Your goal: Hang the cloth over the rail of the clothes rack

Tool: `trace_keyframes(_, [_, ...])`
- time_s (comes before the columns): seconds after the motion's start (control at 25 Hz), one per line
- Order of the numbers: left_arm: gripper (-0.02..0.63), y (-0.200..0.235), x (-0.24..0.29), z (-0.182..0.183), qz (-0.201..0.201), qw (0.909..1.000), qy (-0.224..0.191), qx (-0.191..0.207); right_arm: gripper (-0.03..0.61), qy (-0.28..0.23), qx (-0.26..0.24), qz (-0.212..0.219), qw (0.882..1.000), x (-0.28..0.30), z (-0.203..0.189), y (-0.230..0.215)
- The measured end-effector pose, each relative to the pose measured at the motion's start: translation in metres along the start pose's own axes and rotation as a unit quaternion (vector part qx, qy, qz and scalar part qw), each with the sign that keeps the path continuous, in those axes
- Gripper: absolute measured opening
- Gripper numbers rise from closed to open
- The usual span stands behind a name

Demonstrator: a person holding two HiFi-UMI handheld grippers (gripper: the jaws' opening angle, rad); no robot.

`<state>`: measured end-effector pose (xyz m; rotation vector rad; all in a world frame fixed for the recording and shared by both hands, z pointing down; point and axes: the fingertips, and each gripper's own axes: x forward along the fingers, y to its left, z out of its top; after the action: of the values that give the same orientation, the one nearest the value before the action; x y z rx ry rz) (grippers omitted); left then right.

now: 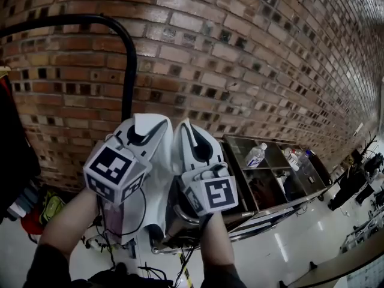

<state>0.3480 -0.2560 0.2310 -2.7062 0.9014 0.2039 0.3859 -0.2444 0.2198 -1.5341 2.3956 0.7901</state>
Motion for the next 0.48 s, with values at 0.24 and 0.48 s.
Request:
trace_keyframes(0.24, [0.035,0.007,0.028,0.063,-0.016,0.9969,-0.074,0.021,0.043,-0.052,-0.017,-0.025,0.998,0.032,0.046,-0.041])
trace_keyframes(0.48, [0.035,0.025,0.054,0.131,-0.001,0.9862,-0.158,0.050,0.043,-0.101,-0.039,-0.050,0.993,0.064,0.101,-0.076])
